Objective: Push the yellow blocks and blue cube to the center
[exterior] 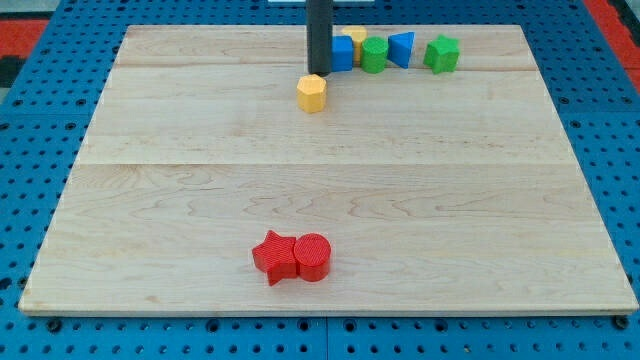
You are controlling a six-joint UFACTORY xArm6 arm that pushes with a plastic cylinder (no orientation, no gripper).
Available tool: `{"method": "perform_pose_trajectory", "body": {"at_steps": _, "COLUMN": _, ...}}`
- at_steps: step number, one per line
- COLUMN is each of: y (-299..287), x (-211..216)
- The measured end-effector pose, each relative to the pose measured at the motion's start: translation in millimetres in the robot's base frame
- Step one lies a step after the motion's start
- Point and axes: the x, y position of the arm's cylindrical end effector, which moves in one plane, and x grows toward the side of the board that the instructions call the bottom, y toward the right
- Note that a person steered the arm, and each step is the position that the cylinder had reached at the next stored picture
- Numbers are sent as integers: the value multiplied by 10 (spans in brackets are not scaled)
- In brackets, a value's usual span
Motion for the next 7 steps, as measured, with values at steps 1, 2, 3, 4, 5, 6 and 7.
{"method": "perform_pose_trajectory", "body": {"at_steps": 1, "y": -4, "x": 455}}
{"method": "perform_pose_trajectory", "body": {"at_steps": 2, "y": -115, "x": 218}}
{"method": "perform_pose_trajectory", "body": {"at_steps": 3, "y": -616, "x": -454}}
{"method": "perform_pose_trajectory", "body": {"at_steps": 4, "y": -499, "x": -989}}
{"method": "perform_pose_trajectory", "body": {"at_steps": 5, "y": 212, "x": -1021}}
{"method": "perform_pose_trajectory", "body": {"at_steps": 6, "y": 686, "x": -999}}
{"method": "perform_pose_trajectory", "body": {"at_steps": 7, "y": 793, "x": -987}}
